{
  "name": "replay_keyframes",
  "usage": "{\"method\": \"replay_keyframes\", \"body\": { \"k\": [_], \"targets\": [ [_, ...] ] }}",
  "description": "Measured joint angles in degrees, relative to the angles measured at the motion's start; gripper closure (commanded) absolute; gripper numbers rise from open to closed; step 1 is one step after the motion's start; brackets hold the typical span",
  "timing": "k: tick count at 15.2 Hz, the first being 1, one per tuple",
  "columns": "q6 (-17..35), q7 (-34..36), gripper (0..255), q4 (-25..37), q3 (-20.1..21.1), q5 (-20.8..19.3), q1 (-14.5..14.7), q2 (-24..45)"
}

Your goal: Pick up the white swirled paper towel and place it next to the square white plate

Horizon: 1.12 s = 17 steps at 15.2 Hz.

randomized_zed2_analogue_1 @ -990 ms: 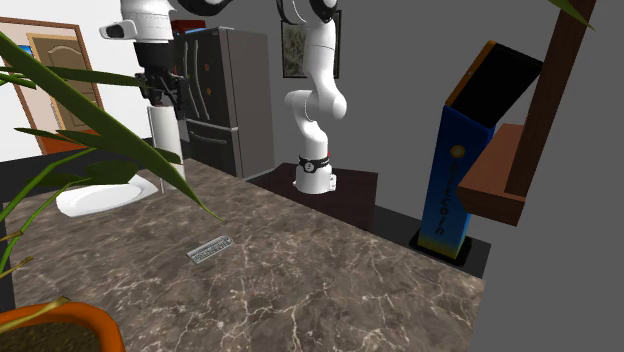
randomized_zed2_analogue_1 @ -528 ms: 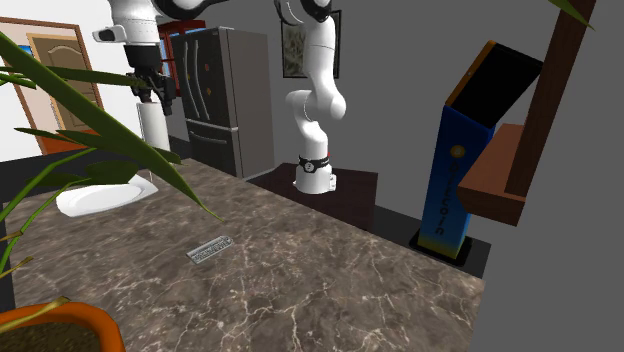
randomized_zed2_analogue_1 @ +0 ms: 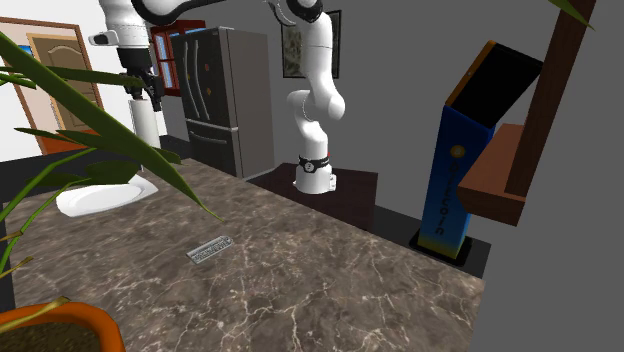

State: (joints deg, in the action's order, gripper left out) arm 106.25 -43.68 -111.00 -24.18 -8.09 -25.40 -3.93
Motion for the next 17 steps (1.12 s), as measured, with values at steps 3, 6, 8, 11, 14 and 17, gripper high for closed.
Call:
{"method": "replay_keyframes", "body": {
  "k": [3,6,8,11,14,17],
  "targets": [
    [0.2,-4.93,255,3.03,-2.49,1.12,-2.05,2.89],
    [0.11,-9.61,255,6.54,-4.57,2.73,-4.15,6.23],
    [-0.05,-13.03,255,9.32,-5.91,4.17,-5.87,8.88],
    [-0.59,-18.19,255,14.1,-7.64,6.75,-8.89,13.33],
    [-1.21,-22.26,255,18.83,-8.55,9.41,-11.85,17.82],
    [-3.27,-27.15,255,26.8,-9.12,13.11,-16.45,24.26]
  ]
}}
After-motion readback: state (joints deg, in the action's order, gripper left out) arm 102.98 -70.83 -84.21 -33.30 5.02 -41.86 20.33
